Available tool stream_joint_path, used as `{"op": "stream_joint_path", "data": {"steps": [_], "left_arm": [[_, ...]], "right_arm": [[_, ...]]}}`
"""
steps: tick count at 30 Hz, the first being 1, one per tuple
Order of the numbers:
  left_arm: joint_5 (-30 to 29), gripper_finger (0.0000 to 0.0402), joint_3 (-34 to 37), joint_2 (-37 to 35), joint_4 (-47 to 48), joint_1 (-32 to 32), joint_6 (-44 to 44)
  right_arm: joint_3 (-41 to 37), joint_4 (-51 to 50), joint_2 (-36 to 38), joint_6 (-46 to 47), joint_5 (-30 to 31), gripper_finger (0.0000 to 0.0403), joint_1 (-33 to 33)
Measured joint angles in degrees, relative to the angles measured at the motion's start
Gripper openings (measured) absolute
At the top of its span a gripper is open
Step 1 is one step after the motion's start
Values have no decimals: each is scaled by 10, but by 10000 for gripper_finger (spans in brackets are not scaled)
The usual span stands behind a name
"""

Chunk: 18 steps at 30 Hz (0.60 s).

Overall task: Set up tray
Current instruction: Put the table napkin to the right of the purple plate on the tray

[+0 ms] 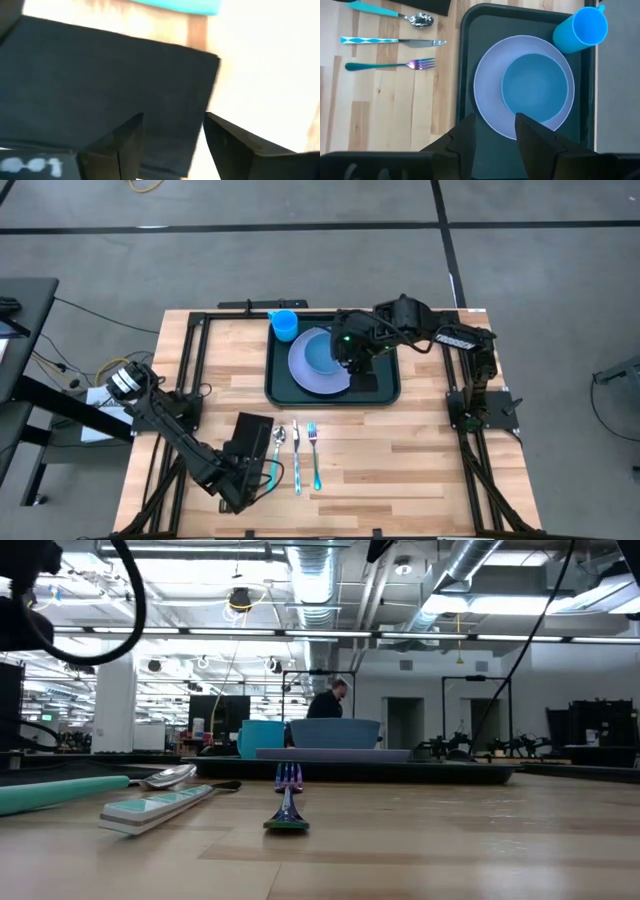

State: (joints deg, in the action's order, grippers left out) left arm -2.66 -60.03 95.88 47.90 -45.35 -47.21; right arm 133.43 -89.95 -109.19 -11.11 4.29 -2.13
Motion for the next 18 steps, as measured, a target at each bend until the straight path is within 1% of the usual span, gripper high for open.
{"op": "stream_joint_path", "data": {"steps": [4,9,14,18], "left_arm": [[-32,192,2,0,-4,-11,-9],[-40,192,3,14,-26,-20,-14],[0,192,3,67,-50,-27,-1],[9,192,-1,91,-46,-30,-7]], "right_arm": [[0,3,0,0,0,127,-3],[0,4,0,2,0,127,-2],[0,2,0,6,0,127,-2],[0,4,0,6,0,127,-2]]}}
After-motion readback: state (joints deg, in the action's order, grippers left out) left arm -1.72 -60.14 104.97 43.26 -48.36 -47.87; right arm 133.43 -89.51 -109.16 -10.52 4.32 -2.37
